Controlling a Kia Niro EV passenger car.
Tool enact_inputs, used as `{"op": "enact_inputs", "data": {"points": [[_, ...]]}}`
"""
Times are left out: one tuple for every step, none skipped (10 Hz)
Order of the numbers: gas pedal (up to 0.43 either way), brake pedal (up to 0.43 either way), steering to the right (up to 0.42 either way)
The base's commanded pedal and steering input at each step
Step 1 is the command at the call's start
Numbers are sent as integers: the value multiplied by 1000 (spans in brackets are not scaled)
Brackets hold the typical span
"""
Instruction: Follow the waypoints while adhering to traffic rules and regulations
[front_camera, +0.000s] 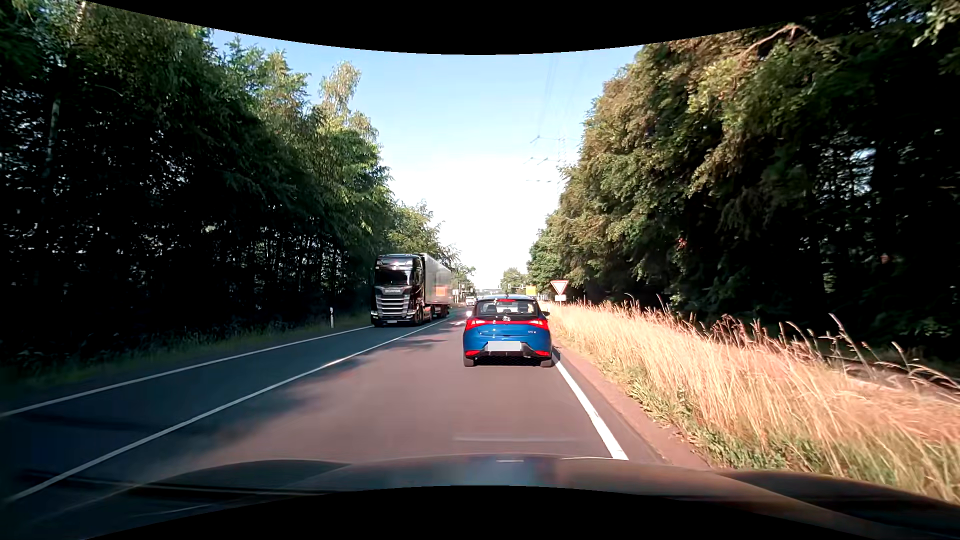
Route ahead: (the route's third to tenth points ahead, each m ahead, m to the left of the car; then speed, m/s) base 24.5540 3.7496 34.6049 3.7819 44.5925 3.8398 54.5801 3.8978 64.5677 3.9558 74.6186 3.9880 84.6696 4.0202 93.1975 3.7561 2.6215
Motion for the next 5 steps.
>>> {"op": "enact_inputs", "data": {"points": [[98, 0, -6], [118, 0, -6], [118, 0, -6], [130, 0, -6], [138, 0, -6]]}}
